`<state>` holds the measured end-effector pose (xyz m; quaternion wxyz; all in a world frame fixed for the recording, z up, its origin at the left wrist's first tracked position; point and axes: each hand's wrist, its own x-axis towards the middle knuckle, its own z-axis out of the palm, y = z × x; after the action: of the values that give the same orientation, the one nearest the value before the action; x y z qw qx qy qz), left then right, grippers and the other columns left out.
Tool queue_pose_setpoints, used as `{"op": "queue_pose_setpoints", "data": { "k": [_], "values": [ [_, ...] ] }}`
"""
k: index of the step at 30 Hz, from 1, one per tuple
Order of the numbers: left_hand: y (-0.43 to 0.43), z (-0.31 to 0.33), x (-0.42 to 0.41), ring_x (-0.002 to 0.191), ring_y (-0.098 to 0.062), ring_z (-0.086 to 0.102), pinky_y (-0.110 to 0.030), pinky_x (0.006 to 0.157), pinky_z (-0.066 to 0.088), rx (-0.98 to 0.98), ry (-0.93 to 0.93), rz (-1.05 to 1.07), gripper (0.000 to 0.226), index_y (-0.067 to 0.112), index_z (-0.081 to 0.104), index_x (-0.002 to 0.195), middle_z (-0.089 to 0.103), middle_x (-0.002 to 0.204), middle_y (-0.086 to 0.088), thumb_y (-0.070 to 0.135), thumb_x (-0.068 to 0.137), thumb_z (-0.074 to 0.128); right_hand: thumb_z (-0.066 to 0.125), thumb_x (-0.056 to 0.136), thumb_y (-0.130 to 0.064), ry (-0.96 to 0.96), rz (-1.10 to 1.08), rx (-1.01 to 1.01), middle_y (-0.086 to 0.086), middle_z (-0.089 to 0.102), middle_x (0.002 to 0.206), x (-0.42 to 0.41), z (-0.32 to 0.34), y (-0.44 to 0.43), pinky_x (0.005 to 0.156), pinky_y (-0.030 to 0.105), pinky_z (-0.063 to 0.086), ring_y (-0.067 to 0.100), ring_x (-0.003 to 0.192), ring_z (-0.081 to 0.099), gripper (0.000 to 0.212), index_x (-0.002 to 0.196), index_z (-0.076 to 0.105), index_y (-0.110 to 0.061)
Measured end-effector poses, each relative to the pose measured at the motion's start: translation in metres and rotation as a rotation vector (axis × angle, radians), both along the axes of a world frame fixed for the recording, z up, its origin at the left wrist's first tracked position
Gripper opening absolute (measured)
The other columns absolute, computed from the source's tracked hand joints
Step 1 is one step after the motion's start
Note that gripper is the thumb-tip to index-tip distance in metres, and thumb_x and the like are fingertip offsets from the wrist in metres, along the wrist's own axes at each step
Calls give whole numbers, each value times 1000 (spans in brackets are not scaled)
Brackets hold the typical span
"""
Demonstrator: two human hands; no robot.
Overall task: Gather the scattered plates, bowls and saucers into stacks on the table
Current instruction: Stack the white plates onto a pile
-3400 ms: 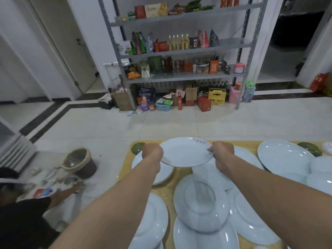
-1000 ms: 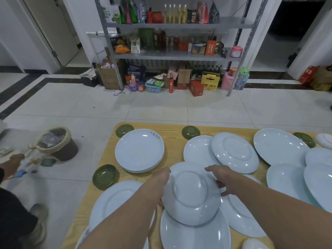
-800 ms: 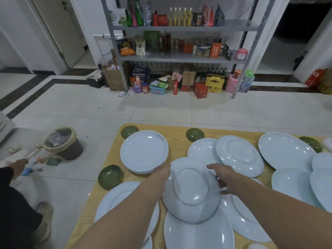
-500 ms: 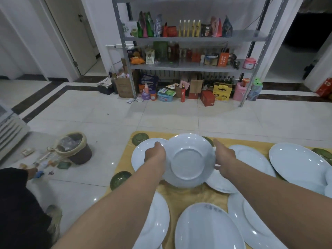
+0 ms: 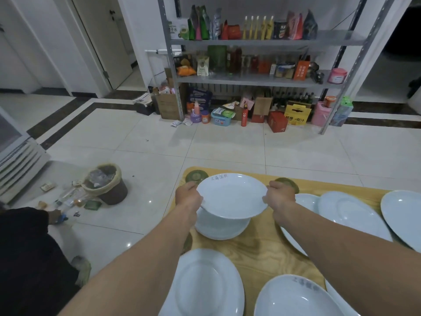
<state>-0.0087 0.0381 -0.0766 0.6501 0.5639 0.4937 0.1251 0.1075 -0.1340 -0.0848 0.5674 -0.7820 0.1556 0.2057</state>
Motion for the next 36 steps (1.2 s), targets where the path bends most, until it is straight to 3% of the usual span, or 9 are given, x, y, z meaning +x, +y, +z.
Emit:
{"op": "queue_pose_setpoints", "data": {
  "k": [3,5,9,13,21,25,28,31,36],
  "values": [
    [10,-16,-2,102,-21,50,-25,80,43,-28,19,21,38,15,67,101,60,102,2,-15,88,49,53,94,-3,55,-8,72,6,62,118,-5,-20,11,96,37,48,28,105,59,44,135,56,-18],
    [16,-23,-1,107,-24,53,-27,86,43,-65,2,47,30,12,68,111,62,111,0,-5,90,55,54,92,1,75,-2,90,4,62,107,-6,-29,14,90,34,48,24,97,59,47,136,55,-17],
    [20,-35,-1,111,-27,58,-38,101,46,-134,26,76,32,12,67,120,65,121,-4,10,89,61,55,90,8,104,7,79,6,59,122,-8,-44,18,89,32,44,25,103,55,53,139,51,-11],
    [24,-40,2,109,-30,58,-42,100,48,-133,51,89,34,14,66,122,65,118,-6,15,89,60,58,90,6,111,42,80,11,55,135,-5,-50,27,98,36,45,27,109,53,56,143,47,-10],
    [32,-37,9,96,-30,59,-38,88,49,-144,102,88,4,18,62,89,65,106,-8,22,88,61,59,92,0,130,70,66,12,51,140,-3,-50,35,90,33,40,26,109,49,57,146,44,-9],
    [32,-35,6,101,-31,60,-42,96,49,-130,127,63,13,23,57,76,65,107,-8,23,88,61,62,93,-10,116,121,15,9,46,146,-5,-45,36,92,32,35,30,128,46,58,148,41,-11],
    [30,-33,5,99,-31,58,-42,96,49,-96,160,10,14,22,55,75,62,98,-5,24,89,59,63,92,-16,87,136,-53,6,48,143,-10,-38,32,91,33,36,26,118,48,57,146,44,-12],
    [27,-25,1,94,-29,53,-36,88,47,-24,212,-57,9,16,55,85,55,87,0,23,92,57,65,89,-19,97,118,-139,8,59,119,-18,-30,22,87,37,44,27,103,54,43,130,57,-10],
    [26,-4,-23,79,-25,51,-32,73,44,14,292,-32,20,7,57,104,57,100,-9,22,91,51,68,84,-25,176,157,-183,11,61,113,-35,-11,-2,89,43,52,30,103,60,45,124,57,-6]
  ]
}}
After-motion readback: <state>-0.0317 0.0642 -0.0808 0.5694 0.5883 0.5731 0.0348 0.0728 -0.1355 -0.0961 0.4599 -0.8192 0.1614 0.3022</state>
